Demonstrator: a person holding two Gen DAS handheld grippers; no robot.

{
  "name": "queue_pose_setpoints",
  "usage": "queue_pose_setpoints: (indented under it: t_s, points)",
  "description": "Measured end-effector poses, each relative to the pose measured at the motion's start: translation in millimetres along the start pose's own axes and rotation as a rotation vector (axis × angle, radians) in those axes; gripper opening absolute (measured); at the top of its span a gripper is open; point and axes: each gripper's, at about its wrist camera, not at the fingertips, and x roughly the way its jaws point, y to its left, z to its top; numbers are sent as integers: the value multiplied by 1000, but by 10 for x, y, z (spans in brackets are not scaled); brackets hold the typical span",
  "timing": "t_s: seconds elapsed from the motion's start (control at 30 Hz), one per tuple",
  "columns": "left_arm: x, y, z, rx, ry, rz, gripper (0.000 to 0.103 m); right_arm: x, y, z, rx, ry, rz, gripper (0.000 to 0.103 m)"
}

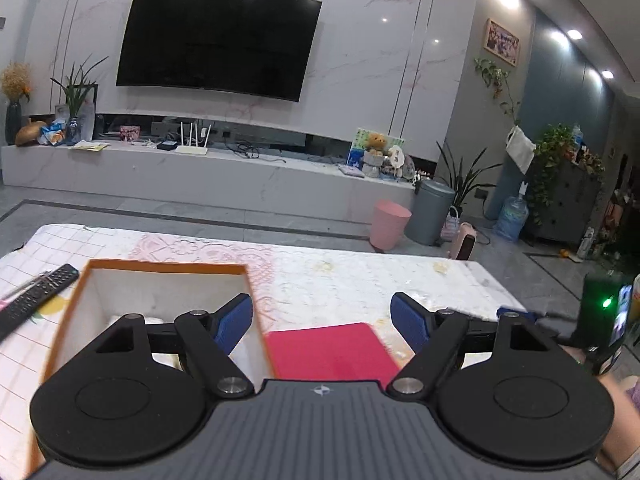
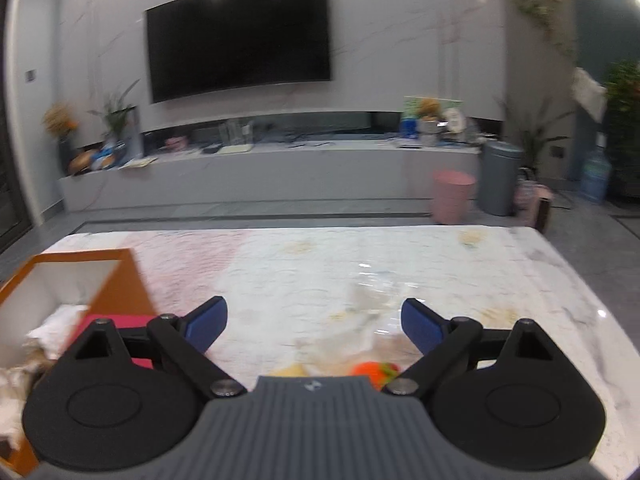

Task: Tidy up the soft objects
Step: 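Move both tools back from the box to the remaining items on the bed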

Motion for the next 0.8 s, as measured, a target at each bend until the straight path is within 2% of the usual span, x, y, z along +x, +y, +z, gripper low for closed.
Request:
queue_pose_setpoints:
  t_s: [0.13,0.23,0.33,0.4,0.47,0.53,0.6,0.73,0.8]
  points:
    - [50,-278,-146,24,-44,0,92,62,-201,-141,22,1,-25,92]
    - [148,-509,-299,20,-93,32,92,154,-242,-216,-12,12,-21,92]
    - [310,-718,-468,61,-110,46,92,240,-297,-245,-39,28,7,92]
    - [416,-839,-559,82,-95,40,92,221,-274,-299,-162,13,16,92]
    - [530,-901,-622,64,-77,24,92,222,-232,-361,-293,-6,-14,92]
    - [545,-953,-699,36,-104,1,92,243,-252,-376,-348,14,-37,92]
    - [592,-1033,-779,61,-144,-16,92,248,-367,-369,-324,33,-49,92]
    - [721,-1158,-954,96,-133,-47,93,151,-812,-297,-137,22,28,92]
    - [823,-1235,-1029,103,-114,-46,93,102,-979,-271,-65,22,8,92]
